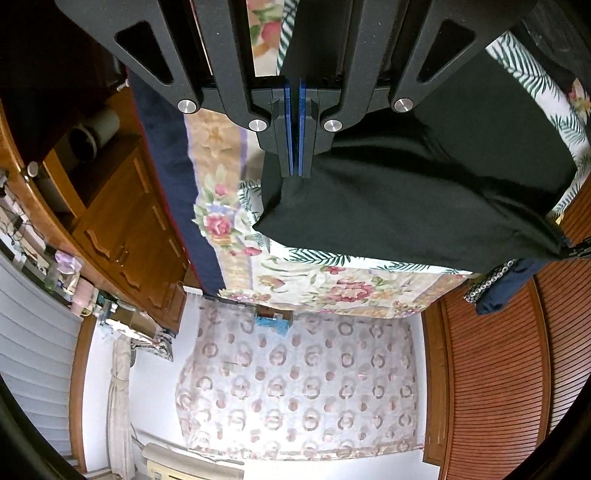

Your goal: Fold small clothes

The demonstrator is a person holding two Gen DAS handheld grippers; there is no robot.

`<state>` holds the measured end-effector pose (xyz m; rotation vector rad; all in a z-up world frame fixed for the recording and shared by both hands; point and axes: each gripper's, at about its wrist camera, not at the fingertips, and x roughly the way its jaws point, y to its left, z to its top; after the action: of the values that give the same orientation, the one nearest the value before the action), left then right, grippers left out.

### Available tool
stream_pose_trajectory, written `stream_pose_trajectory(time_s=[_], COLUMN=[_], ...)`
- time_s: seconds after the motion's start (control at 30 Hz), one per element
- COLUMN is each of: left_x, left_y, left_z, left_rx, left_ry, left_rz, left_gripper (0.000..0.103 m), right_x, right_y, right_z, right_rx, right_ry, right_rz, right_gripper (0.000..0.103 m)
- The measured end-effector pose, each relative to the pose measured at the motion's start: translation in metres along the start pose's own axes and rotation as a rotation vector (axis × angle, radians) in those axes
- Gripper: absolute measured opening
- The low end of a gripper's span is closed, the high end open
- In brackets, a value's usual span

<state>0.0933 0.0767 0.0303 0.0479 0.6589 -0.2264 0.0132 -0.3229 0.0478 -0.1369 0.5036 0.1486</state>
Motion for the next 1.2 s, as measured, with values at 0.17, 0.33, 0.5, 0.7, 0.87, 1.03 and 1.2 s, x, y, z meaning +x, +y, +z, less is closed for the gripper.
stream_pose_trajectory(time_s=[0.17, 0.33, 0.5, 0.7, 0.87, 1.03, 1.2], left_x=[-0.02, -0.041, -0.052, -0.035, -0.031, -0.027, -0.015], left_y=[-0.006, -0.005, 0.001, 0.001, 0.0, -0.007, -0.012], left_z=[-0.014, -0.025, -0.041, -0.065, -0.072, -0.075, -0.079], left_rx=[0.003, -0.007, -0.013, -0.032, -0.049, -0.058, -0.055], left_ry=[-0.015, -0.034, -0.026, 0.048, 0.064, 0.068, 0.1], left_rz=[0.0, 0.006, 0.013, 0.027, 0.008, -0.019, -0.036], left_gripper=[0.002, 0.002, 0.002, 0.002, 0.027, 0.039, 0.039], right_x=[-0.03, -0.061, -0.077, -0.052, -0.034, -0.025, -0.003], right_y=[0.008, 0.012, 0.013, 0.01, 0.009, 0.024, 0.043], right_z=[-0.008, -0.018, -0.028, -0.042, -0.039, -0.027, -0.027], right_rx=[-0.013, -0.033, -0.044, 0.001, 0.036, 0.018, -0.013], right_ry=[-0.016, -0.032, -0.016, 0.063, 0.084, 0.057, 0.045], right_rz=[-0.008, -0.022, -0.024, 0.008, 0.0, 0.03, 0.086], right_gripper=[0.002, 0.002, 0.002, 0.002, 0.007, 0.042, 0.058])
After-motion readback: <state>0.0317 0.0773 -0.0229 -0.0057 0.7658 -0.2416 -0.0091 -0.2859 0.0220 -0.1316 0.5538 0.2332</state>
